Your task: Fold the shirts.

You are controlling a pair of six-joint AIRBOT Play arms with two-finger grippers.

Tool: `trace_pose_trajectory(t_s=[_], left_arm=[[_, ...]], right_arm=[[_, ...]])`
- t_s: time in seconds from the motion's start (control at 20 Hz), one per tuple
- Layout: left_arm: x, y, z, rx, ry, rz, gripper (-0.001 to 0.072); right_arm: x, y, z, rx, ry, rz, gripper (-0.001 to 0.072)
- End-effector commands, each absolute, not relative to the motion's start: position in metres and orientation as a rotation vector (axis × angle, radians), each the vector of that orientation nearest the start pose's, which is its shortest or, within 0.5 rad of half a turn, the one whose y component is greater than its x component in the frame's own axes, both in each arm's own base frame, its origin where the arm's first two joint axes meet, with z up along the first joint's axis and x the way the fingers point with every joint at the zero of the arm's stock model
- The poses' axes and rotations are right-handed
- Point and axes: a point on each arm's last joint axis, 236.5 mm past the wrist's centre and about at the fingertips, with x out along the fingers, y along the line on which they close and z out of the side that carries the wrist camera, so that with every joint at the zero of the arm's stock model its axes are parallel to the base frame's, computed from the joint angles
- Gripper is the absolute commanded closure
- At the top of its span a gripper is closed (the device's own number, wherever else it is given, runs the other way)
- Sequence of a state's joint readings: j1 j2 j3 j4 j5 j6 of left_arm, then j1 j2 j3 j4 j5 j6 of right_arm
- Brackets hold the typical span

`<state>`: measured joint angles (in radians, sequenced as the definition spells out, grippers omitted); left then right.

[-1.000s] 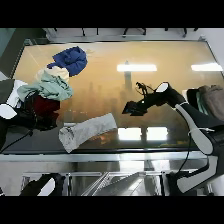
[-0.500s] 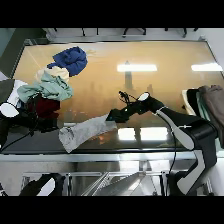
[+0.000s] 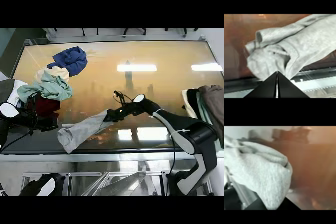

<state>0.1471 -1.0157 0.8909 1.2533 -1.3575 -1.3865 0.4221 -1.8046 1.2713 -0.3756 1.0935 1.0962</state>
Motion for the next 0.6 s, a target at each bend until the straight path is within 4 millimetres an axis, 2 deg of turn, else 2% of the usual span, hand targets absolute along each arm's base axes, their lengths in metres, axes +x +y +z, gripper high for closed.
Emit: trace_pose_trajectory(t_s=[0.0, 0.15, 0.25, 0.35, 0.45, 0.55], left_arm=[[0.274, -0.036, 0.008, -0.256, 1.412, -0.224, 0.0696], [0.281, -0.047, 0.012, -0.297, 1.383, -0.252, 0.0696], [0.287, -0.054, 0.016, -0.33, 1.352, -0.27, 0.0696], [0.291, -0.063, 0.021, -0.356, 1.327, -0.305, 0.0696], [0.292, -0.072, 0.021, -0.326, 1.321, -0.327, 0.0696], [0.291, -0.086, 0.021, -0.267, 1.317, -0.382, 0.0695]], right_arm=[[0.335, 0.322, -0.011, 0.594, 1.435, 0.916, 0.069], [0.331, 0.251, 0.034, 0.654, 1.339, 0.727, 0.069], [0.332, 0.216, 0.076, 0.738, 1.202, 0.637, 0.0689], [0.333, 0.194, 0.126, 0.74, 1.015, 0.588, 0.069], [0.323, 0.185, 0.172, 0.719, 0.859, 0.584, 0.069], [0.306, 0.185, 0.199, 0.742, 0.807, 0.602, 0.0689]])
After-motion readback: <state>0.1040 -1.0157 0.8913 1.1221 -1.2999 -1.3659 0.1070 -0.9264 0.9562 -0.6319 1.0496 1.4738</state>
